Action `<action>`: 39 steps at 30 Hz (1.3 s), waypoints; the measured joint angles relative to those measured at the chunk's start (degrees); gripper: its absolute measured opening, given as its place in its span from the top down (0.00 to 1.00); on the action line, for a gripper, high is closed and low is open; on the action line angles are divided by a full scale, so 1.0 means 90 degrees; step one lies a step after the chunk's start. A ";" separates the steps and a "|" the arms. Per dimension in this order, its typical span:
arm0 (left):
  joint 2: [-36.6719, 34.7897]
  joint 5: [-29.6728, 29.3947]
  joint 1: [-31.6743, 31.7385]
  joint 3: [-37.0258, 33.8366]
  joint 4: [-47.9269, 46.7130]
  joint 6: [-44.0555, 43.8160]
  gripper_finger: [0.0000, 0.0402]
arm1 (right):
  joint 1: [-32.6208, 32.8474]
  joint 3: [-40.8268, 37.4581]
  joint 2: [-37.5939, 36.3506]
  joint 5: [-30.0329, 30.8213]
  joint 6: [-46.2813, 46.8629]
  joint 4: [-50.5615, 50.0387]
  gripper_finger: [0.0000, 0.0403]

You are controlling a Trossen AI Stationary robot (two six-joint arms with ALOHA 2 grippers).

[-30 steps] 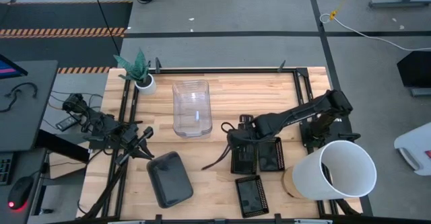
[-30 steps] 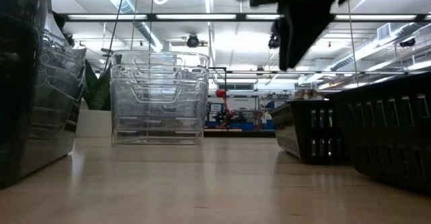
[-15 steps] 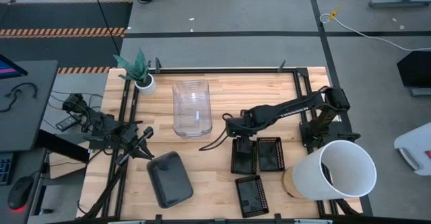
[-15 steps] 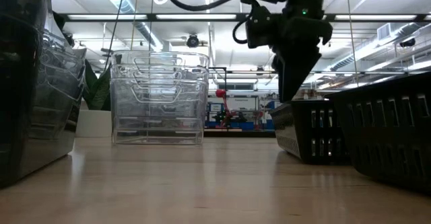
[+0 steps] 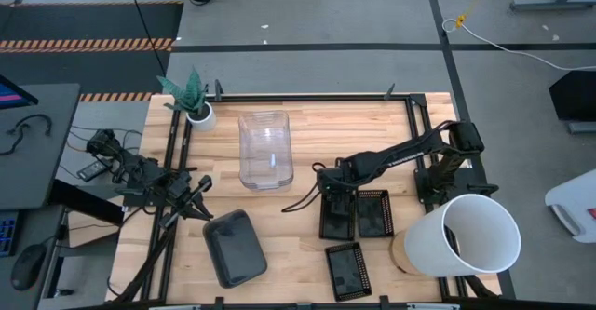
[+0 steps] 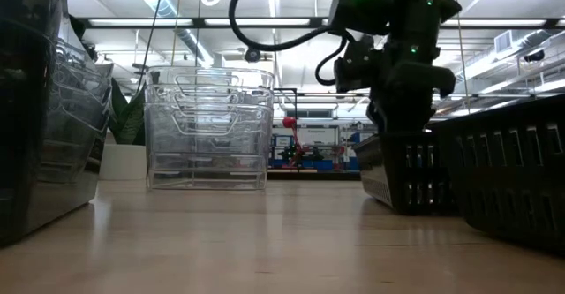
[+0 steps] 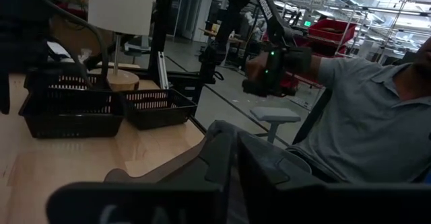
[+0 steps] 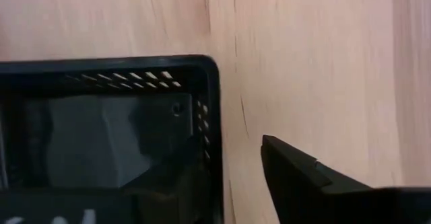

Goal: Stack baskets by color
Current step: Stack the left black bin on the top right black bin

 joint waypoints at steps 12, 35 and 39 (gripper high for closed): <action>0.0000 0.0000 -0.0001 0.0000 0.0001 0.0000 0.93 | -0.0044 -0.0217 -0.0004 -0.0228 0.0012 0.0567 0.97; 0.0000 -0.0002 -0.0002 0.0000 0.0000 0.0000 0.91 | 0.0192 0.1035 -0.1933 -0.0754 -0.0811 -0.2739 0.99; 0.0000 -0.0002 -0.0002 0.0000 0.0000 0.0000 0.90 | 0.0340 0.1002 -0.1881 -0.0703 -0.0809 -0.2865 0.99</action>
